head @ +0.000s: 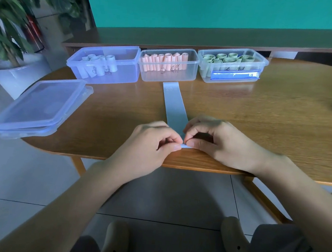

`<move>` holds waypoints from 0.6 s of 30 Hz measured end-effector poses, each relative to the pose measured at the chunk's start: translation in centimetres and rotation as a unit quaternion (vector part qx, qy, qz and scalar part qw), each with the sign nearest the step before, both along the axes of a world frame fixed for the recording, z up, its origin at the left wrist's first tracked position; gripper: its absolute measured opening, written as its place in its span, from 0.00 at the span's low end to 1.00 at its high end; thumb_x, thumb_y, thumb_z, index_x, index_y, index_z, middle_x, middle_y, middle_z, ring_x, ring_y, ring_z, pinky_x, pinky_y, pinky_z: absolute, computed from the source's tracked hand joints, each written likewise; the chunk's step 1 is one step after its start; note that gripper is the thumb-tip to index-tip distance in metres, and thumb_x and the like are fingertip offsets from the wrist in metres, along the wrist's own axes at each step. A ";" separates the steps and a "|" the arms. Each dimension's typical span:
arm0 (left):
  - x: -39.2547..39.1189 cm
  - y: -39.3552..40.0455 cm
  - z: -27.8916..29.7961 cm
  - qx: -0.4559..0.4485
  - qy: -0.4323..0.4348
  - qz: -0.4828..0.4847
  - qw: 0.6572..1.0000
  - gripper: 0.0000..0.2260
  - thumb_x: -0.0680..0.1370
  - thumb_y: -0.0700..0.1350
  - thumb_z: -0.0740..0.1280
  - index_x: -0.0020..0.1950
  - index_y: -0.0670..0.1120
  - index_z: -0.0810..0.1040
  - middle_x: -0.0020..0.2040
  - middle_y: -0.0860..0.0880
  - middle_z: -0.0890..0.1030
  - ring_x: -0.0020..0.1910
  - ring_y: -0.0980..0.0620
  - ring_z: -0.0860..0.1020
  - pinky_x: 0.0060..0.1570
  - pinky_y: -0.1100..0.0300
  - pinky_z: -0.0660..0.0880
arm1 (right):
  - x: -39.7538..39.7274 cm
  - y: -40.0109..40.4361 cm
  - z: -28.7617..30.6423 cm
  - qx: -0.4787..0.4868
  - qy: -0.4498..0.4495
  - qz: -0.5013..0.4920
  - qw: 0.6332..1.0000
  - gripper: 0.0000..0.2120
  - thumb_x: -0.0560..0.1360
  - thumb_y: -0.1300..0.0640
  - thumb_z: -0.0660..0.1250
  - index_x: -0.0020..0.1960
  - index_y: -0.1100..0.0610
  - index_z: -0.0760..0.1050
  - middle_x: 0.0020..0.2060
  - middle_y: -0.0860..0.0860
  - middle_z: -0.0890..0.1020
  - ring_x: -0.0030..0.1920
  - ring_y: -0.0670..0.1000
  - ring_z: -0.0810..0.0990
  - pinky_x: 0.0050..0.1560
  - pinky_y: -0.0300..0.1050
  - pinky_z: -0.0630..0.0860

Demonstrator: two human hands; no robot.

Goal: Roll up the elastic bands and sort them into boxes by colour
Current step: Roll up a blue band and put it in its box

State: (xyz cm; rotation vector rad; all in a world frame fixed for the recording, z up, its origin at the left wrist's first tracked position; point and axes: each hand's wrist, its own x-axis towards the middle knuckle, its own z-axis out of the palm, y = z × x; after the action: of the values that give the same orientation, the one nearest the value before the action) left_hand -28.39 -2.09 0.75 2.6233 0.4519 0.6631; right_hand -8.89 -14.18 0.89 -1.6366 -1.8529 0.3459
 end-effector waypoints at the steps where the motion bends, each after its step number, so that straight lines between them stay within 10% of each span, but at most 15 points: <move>1: 0.0 0.0 0.0 0.003 -0.002 0.002 1.000 0.03 0.78 0.46 0.72 0.48 0.51 0.85 0.43 0.59 0.79 0.44 0.62 0.76 0.43 0.74 0.68 | 0.0 -0.1 0.1 -0.004 -0.002 -0.005 1.000 0.03 0.78 0.55 0.71 0.51 0.51 0.83 0.53 0.45 0.80 0.58 0.46 0.79 0.58 0.37 0.72; 11: 0.2 -0.1 -0.4 0.040 -0.015 0.024 0.999 0.07 0.81 0.49 0.65 0.48 0.50 0.81 0.48 0.56 0.76 0.45 0.56 0.76 0.45 0.58 0.75 | 0.4 0.1 -0.2 0.016 -0.040 -0.027 0.999 0.05 0.78 0.53 0.71 0.51 0.50 0.85 0.58 0.46 0.77 0.58 0.40 0.77 0.57 0.29 0.67; 18: 0.3 -0.1 -0.3 0.052 -0.001 0.041 0.998 0.07 0.80 0.50 0.69 0.50 0.48 0.83 0.47 0.56 0.76 0.44 0.57 0.75 0.45 0.64 0.74 | 0.2 0.4 -1.0 0.065 -0.097 -0.050 0.992 0.13 0.81 0.46 0.64 0.52 0.51 0.84 0.59 0.45 0.76 0.56 0.44 0.78 0.58 0.48 0.77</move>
State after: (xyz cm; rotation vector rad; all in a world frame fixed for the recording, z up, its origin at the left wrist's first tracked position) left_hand -28.08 -2.23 0.40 2.7143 0.5418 0.7332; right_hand -8.64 -13.78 -0.15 -1.7168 -1.8819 0.0220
